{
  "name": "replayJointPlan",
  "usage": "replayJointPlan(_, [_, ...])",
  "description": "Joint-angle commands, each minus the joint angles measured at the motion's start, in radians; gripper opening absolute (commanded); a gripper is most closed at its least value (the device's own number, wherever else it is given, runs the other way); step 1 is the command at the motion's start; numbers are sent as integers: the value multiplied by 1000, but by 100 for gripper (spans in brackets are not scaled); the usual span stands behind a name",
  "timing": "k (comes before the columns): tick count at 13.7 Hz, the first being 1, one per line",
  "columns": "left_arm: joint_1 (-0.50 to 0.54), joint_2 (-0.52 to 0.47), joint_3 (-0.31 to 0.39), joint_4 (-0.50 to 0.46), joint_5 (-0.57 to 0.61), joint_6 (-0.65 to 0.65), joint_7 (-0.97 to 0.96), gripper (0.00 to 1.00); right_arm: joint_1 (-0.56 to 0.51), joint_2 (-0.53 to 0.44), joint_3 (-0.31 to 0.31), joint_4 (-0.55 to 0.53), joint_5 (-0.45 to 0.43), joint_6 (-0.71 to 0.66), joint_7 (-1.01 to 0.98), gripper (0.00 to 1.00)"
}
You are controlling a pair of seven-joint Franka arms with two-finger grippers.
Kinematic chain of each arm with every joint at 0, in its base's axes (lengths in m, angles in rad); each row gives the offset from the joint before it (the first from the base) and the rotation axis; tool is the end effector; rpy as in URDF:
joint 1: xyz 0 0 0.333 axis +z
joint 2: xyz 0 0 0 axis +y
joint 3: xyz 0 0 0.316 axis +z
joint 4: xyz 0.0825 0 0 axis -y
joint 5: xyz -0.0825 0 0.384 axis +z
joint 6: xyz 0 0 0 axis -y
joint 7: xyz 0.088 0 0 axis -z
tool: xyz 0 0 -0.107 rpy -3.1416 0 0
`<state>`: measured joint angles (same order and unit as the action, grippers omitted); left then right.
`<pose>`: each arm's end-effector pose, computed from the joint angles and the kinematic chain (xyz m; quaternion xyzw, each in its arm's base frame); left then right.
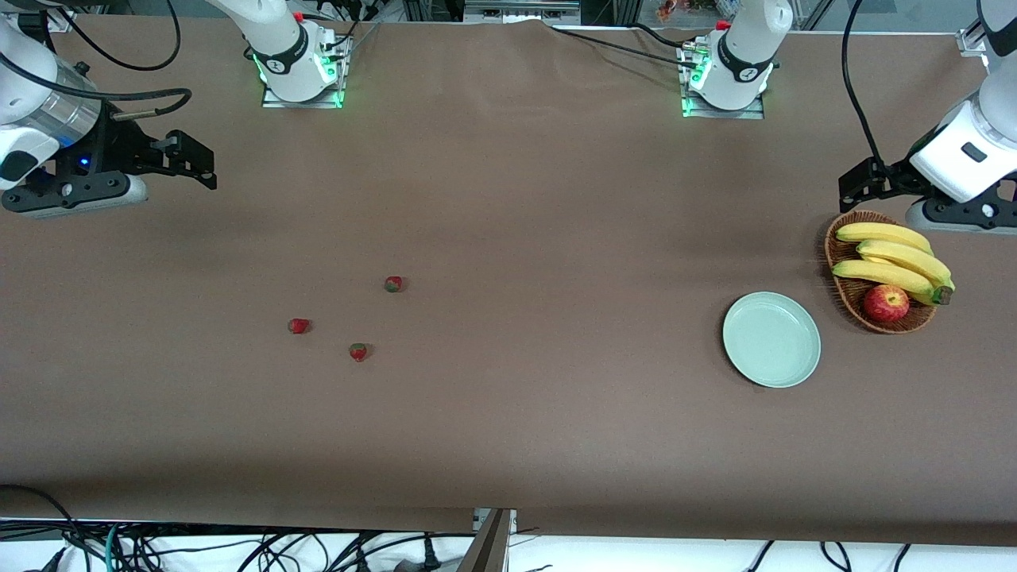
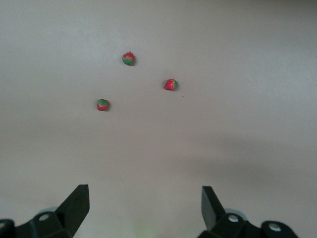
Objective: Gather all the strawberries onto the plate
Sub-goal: 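Move the right gripper toward the three red strawberries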
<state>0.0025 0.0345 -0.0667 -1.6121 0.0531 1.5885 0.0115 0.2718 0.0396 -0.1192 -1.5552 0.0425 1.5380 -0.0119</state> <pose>0.5634 -0.0300 0.5874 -0.9985 0.0391 0.0283 0.0261 0.5551 0.0914 0.6072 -0.9960 -0.0822 0.0295 0.0169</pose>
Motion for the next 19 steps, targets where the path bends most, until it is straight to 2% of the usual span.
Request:
replayJointPlan(1, [-2,15,1,43,-25,-31,-2,100,-5,0,6,7,0,-12,-4,100])
replayJointPlan(4, [11,16,2,44,-85,-33,16,100,-8,8,4,12,2,-9,-14,100])
replayJointPlan(7, [8,15,1,44,-79,-35,19,100,-9,64,4,3,5,14,-16,100])
replayJointPlan(10, [10,15,1,43,-79,-36,19,100,-26,198,3,1,7,138,-16,100])
replayJointPlan(16, [11,15,1,43,-81,-38,18,100,-57,512,6,1,23,499,0,98])
replayJointPlan(19, [11,15,1,43,-81,-38,18,100,-59,585,6,1,118,551,-3,93])
